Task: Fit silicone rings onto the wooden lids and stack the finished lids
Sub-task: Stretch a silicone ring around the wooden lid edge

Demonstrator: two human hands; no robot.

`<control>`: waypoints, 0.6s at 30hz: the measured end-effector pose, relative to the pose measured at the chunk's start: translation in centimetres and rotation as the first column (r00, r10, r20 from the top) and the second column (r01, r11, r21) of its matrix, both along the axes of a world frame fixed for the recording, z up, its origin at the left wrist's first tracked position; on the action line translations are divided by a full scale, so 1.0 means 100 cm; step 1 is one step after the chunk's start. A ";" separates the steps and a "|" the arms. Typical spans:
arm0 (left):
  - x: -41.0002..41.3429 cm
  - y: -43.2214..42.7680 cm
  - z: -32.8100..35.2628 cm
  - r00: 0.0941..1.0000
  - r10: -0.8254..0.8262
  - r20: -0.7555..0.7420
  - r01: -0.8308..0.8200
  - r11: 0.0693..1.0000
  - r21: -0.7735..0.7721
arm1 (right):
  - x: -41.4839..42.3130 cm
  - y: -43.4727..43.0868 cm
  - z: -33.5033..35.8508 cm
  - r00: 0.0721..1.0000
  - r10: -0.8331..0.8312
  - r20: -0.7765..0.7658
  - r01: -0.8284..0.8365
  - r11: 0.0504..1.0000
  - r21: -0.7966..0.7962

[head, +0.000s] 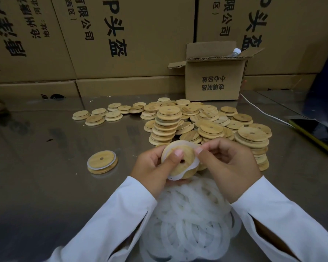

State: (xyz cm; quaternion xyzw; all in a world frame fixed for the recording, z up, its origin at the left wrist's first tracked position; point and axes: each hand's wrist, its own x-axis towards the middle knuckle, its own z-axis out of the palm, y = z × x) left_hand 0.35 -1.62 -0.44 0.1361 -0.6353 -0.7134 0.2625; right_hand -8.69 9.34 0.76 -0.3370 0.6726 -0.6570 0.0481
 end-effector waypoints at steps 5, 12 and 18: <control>-0.001 -0.001 0.000 0.999 -0.035 -0.022 0.035 0.999 0.032 | -0.004 0.001 0.002 0.991 0.046 0.124 -0.040 0.998 -0.051; 0.000 -0.004 0.001 0.998 -0.031 -0.052 0.038 0.991 0.129 | -0.005 0.002 0.006 0.991 0.094 0.098 -0.091 0.995 -0.038; 0.000 -0.004 0.002 0.997 -0.035 -0.065 0.046 0.982 0.184 | -0.002 0.002 0.006 0.997 0.068 -0.035 -0.070 0.997 -0.033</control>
